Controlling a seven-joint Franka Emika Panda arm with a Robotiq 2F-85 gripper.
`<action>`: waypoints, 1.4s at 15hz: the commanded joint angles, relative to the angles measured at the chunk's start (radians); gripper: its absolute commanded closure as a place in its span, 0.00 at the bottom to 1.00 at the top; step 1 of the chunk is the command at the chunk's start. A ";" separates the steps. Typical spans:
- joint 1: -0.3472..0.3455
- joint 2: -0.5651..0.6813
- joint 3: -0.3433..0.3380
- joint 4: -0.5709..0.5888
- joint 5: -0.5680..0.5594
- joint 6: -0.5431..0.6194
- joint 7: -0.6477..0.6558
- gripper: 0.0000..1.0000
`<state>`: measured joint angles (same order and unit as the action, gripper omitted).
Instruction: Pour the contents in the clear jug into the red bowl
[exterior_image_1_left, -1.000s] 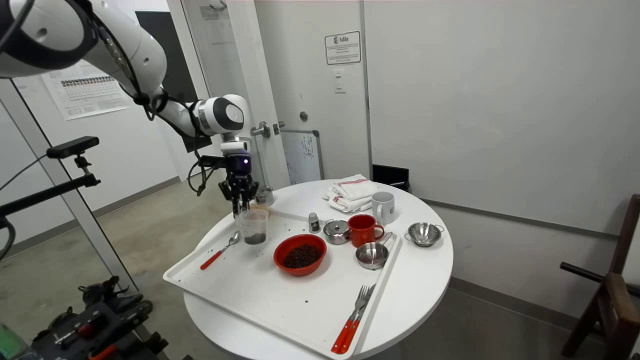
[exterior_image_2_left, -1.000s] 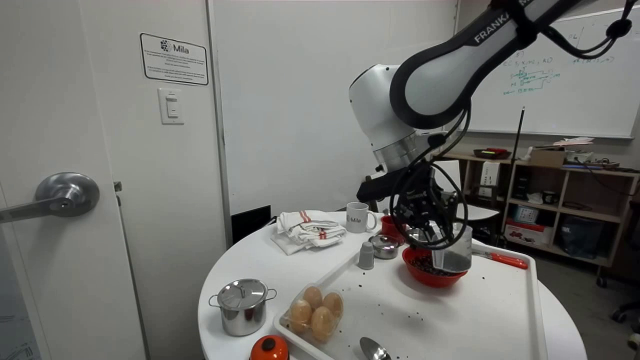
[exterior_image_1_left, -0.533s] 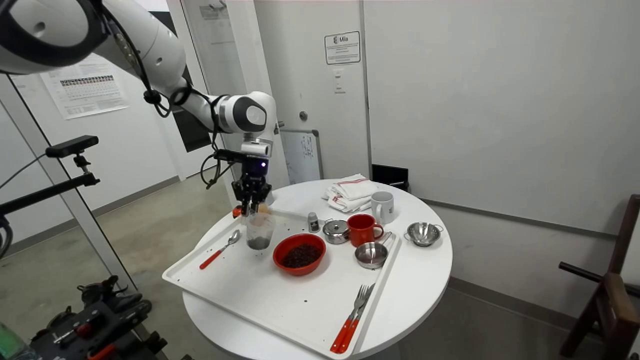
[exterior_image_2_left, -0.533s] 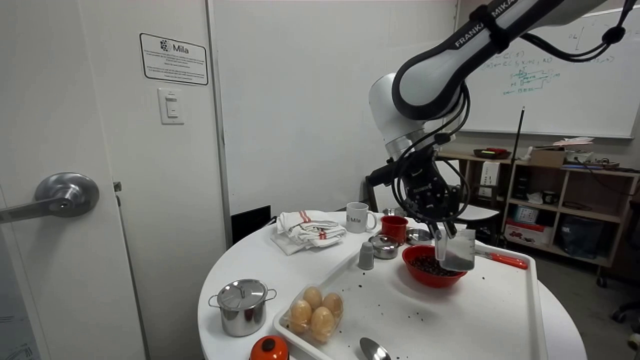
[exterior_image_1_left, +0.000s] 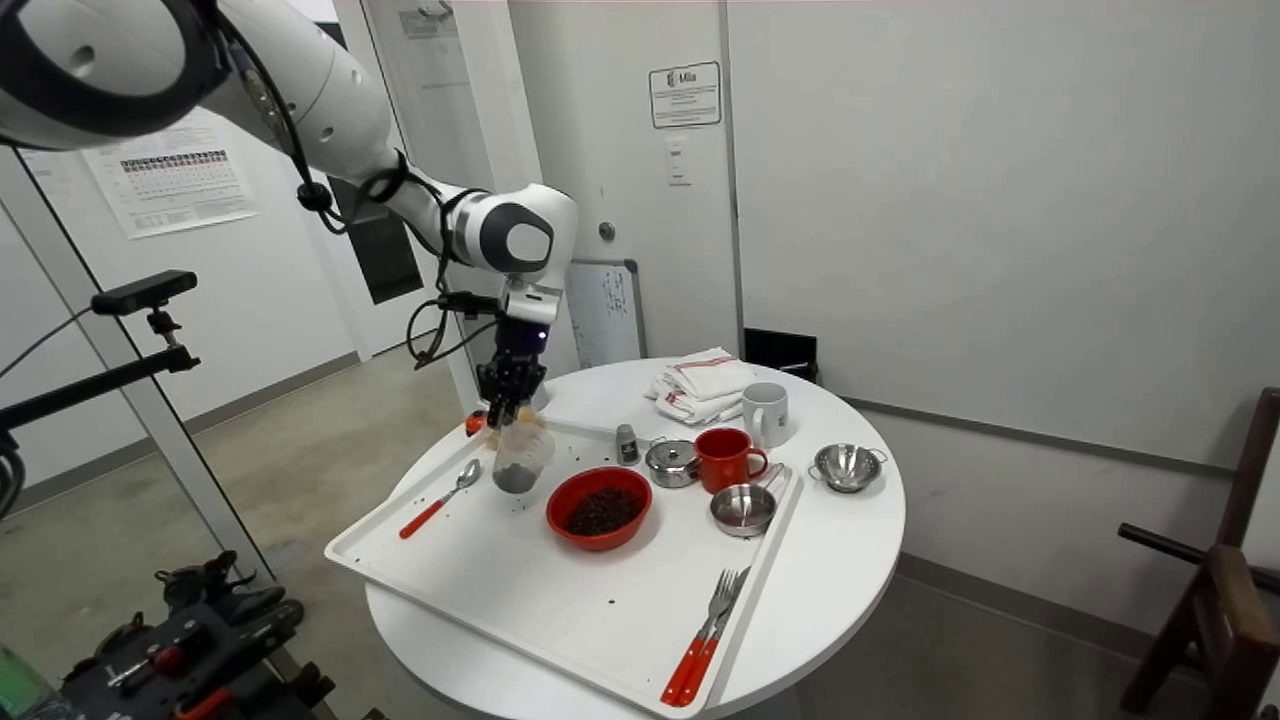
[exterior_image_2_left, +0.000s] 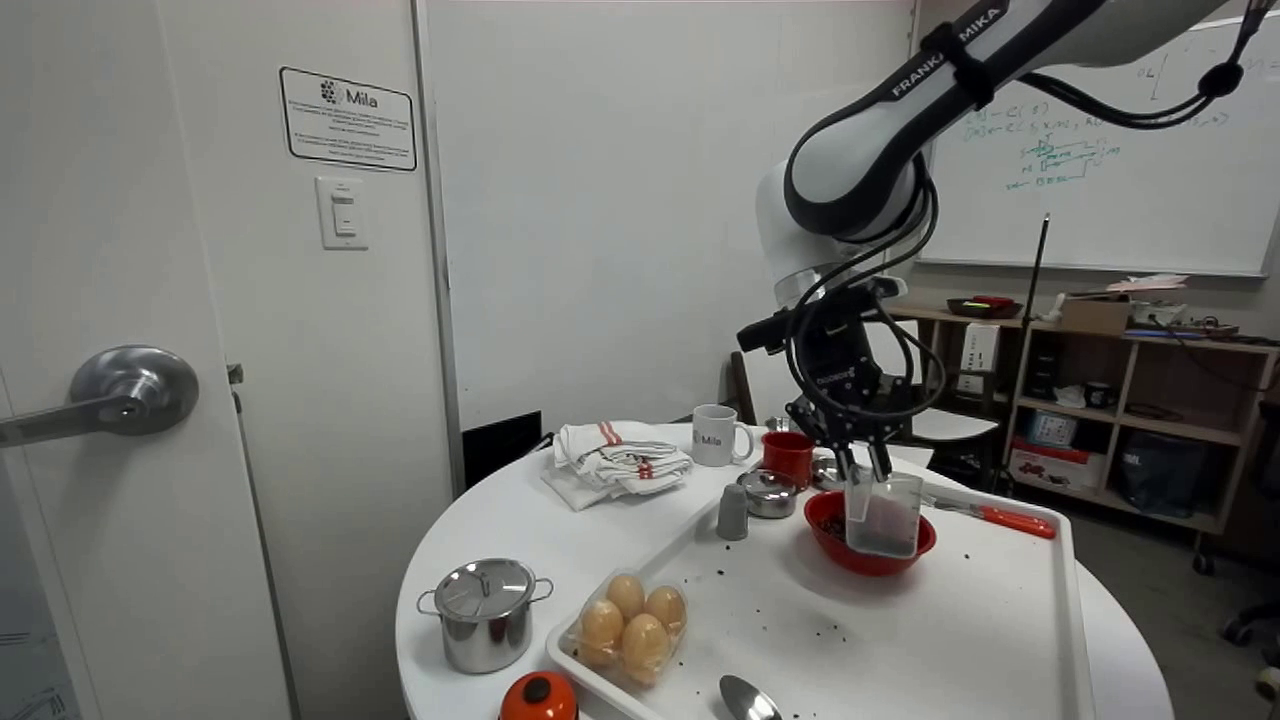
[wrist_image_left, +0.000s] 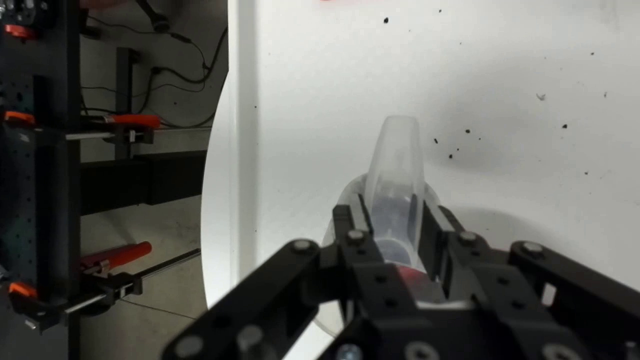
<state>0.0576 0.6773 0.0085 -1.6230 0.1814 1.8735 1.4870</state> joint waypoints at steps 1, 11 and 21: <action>0.013 0.005 -0.020 0.004 0.017 -0.004 -0.018 0.73; -0.060 0.017 0.019 0.131 0.122 -0.304 -0.280 0.93; -0.268 0.130 -0.026 0.421 0.461 -0.595 -0.253 0.93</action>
<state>-0.1703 0.7304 -0.0160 -1.3055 0.5544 1.3526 1.2287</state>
